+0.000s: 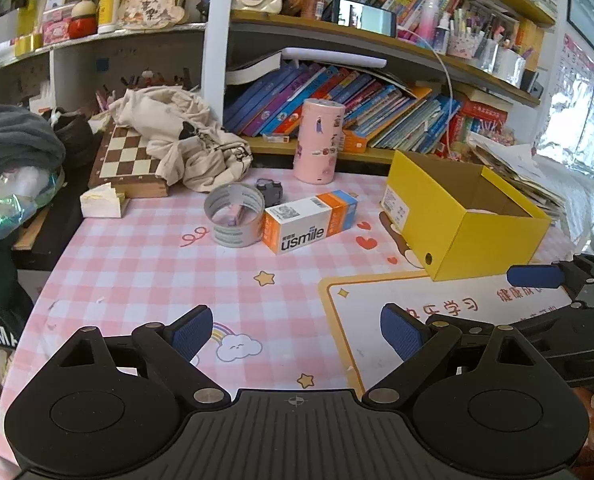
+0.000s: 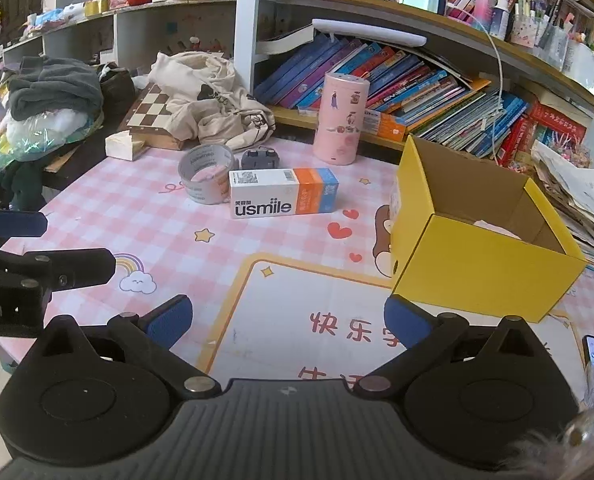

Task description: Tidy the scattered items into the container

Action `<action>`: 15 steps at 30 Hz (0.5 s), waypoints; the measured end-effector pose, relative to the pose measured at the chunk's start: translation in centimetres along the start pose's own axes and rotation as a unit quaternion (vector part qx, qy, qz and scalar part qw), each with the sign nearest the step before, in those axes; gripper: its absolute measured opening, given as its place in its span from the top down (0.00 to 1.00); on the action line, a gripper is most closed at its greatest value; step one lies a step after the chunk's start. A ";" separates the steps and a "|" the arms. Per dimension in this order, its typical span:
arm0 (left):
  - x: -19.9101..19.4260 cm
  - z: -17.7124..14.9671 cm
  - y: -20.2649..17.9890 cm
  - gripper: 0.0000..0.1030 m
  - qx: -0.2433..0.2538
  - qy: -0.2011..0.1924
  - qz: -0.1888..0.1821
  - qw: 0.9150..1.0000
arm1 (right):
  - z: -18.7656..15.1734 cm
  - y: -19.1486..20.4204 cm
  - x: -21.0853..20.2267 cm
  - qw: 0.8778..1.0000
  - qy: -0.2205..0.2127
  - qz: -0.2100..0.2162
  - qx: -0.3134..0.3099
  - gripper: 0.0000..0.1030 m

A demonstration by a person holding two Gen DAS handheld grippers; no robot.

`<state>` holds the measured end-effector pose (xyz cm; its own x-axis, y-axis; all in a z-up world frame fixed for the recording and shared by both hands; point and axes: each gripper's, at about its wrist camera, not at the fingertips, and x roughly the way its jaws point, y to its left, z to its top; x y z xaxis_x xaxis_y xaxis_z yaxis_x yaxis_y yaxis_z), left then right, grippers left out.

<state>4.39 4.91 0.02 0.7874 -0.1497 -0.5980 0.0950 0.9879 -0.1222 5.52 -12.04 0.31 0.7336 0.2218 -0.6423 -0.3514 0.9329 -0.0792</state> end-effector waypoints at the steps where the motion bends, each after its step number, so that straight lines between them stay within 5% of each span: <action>1: 0.2 0.0 0.1 0.10 -0.002 0.002 0.002 1.000 | 0.1 -0.1 0.3 1.000 0.002 0.002 -0.001 0.00; 15: 4.7 2.1 1.4 0.10 -0.018 0.025 0.031 0.999 | 3.0 -1.2 6.1 0.999 0.024 0.035 -0.014 0.00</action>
<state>9.55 5.69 -1.33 0.7596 -0.0909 -0.6441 0.0245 0.9935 -0.1113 12.18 -10.93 -1.26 0.6778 0.2715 -0.6832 -0.4172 0.9072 -0.0533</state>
